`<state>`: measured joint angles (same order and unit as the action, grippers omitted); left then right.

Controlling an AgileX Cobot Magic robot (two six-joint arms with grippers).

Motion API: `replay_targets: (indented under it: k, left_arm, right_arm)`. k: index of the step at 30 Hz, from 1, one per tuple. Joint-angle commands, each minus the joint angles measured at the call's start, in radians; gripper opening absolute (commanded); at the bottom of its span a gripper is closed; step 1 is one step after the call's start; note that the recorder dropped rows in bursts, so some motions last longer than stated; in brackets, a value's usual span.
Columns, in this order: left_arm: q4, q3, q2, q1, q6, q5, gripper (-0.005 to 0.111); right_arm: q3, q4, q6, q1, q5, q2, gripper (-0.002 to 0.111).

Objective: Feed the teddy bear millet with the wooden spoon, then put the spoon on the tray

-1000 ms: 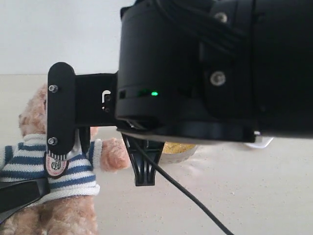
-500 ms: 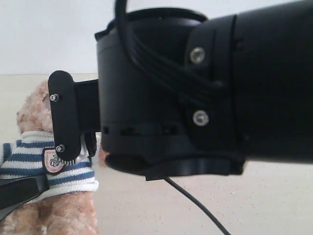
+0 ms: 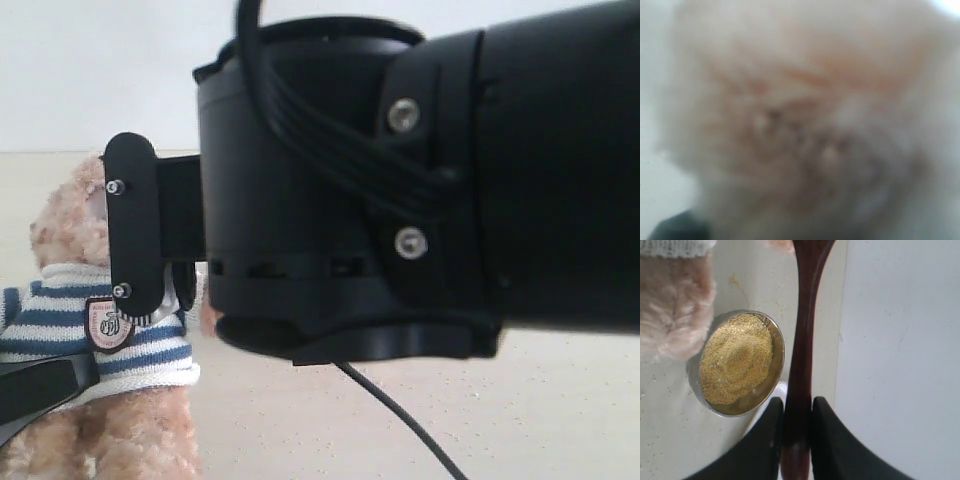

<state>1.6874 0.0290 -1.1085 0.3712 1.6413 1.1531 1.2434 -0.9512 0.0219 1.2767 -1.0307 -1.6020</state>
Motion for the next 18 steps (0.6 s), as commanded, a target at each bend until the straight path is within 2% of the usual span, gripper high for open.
replay_targets:
  k: [1,10,14,18]
  left_arm:
    - [0.02,-0.005,0.0,0.003,0.034,0.024,0.005]
    - [0.02,-0.005,0.0,0.003,0.034,0.024,0.005]
    - [0.02,-0.005,0.0,0.003,0.034,0.024,0.005]
    - [0.02,-0.005,0.0,0.003,0.034,0.024,0.005]
  right_arm:
    - [0.007,-0.006,0.076,0.001,-0.009,0.029,0.0]
    - [0.007,0.16,0.139,0.001,-0.02,0.179,0.0]
    - [-0.003,0.199,0.287,-0.001,-0.02,0.277,0.0]
    - [-0.097,0.21,0.399,-0.001,0.029,0.381,0.0]
